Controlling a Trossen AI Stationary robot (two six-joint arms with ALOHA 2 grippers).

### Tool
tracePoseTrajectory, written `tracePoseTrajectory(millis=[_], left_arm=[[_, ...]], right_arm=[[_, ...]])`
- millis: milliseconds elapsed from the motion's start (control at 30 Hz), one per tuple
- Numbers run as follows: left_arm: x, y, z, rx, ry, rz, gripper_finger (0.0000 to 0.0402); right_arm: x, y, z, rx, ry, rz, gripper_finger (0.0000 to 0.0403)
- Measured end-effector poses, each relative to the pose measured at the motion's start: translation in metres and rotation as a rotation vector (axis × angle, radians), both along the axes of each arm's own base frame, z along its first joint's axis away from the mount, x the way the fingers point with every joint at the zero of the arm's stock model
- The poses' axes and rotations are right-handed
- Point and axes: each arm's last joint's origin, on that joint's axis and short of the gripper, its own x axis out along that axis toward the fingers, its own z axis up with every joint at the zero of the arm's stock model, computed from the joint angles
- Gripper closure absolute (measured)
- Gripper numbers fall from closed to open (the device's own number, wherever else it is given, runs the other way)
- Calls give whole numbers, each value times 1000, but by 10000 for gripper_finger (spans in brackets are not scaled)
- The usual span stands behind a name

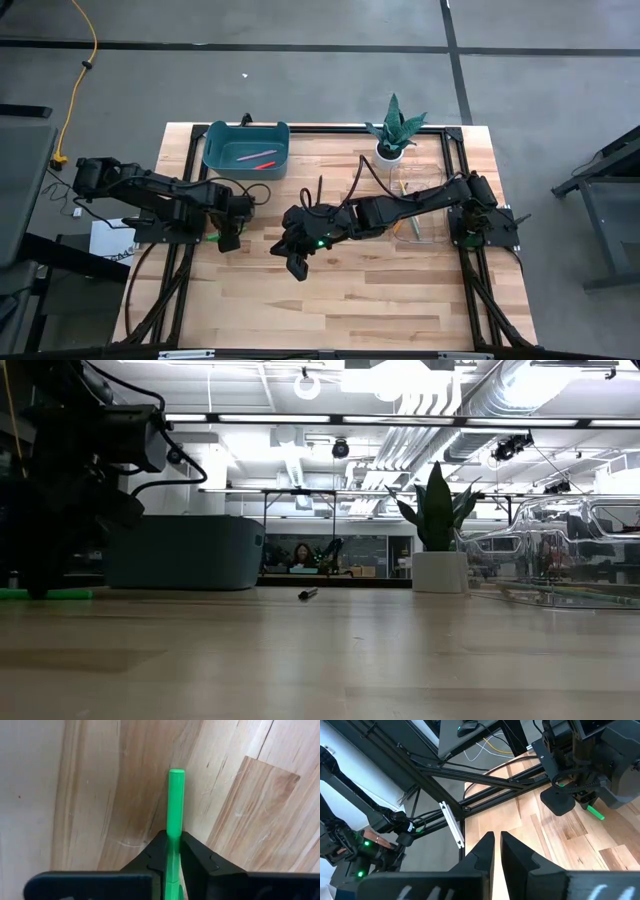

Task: Sort pens & pencils
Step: Put the green pen into the blue bin

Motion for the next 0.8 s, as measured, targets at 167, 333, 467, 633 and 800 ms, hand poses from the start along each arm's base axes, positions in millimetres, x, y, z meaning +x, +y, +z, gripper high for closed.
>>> tracePoseTrajectory(millis=[167,333,467,633,800], left_arm=[[1,0,1,3,-3,-8,385],[1,0,1,4,-5,-8,380],[1,0,1,5,-6,-8,379],[2,0,1,5,-8,-8,382],[2,0,1,5,-9,-8,380]], right_arm=[[0,0,0,0,0,0,381],[0,0,0,0,0,0,381],[0,0,0,0,0,0,381],[0,0,0,0,0,0,381],[0,0,0,0,0,0,381]])
